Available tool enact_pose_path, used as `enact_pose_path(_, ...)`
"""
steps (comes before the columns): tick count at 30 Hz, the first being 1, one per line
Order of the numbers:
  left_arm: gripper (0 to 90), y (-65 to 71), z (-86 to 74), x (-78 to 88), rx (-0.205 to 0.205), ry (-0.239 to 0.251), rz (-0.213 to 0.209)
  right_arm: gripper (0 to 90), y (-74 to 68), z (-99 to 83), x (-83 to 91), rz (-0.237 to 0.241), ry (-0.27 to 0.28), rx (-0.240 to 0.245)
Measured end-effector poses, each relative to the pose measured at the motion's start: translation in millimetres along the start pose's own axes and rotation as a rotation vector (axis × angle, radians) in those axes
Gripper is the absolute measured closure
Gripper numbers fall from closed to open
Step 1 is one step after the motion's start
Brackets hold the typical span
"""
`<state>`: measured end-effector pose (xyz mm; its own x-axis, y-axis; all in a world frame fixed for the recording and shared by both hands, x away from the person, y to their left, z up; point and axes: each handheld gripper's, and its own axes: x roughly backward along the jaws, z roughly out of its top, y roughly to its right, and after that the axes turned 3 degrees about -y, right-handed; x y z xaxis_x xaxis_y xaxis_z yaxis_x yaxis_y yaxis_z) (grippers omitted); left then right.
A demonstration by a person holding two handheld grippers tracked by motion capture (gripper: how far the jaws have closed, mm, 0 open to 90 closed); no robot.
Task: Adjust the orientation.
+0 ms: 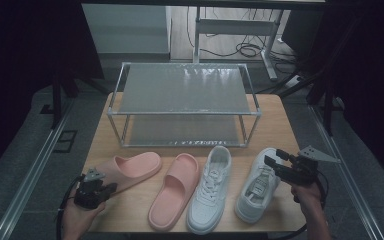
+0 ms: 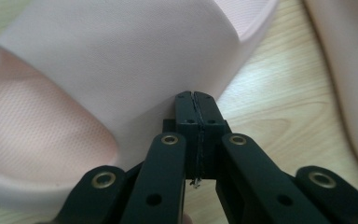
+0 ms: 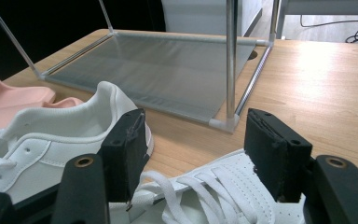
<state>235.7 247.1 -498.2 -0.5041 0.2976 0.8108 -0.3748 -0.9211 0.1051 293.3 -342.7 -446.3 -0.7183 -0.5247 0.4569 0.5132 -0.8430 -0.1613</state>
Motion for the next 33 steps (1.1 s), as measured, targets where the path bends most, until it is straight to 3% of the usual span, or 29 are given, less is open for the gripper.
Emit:
enact_pose_path(7, 90.0, 19.8, 22.6, 2.0, -0.048, 0.043, -0.016, 39.4, -2.4, 0.3, -1.7, 0.005, -0.006, 0.012)
enact_pose_path(12, 90.0, 33.5, 46.9, -8.0, -0.078, 0.058, -0.039, 39.5, -1.9, -0.3, -0.7, -0.002, 0.001, 0.008)
enact_pose_path(17, 90.0, 38.1, 62.7, -24.3, -0.069, 0.049, -0.041, 39.4, -1.6, -1.1, -0.5, -0.002, -0.001, 0.005)
enact_pose_path(25, 89.8, 35.0, 65.0, -38.9, -0.049, 0.031, -0.005, 39.5, -0.1, -2.1, -0.4, -0.011, 0.004, -0.003)
enact_pose_path(33, 90.0, 30.6, 57.9, -41.7, -0.039, 0.022, -0.008, 39.5, -0.1, -3.0, -2.9, -0.01, -0.003, -0.003)
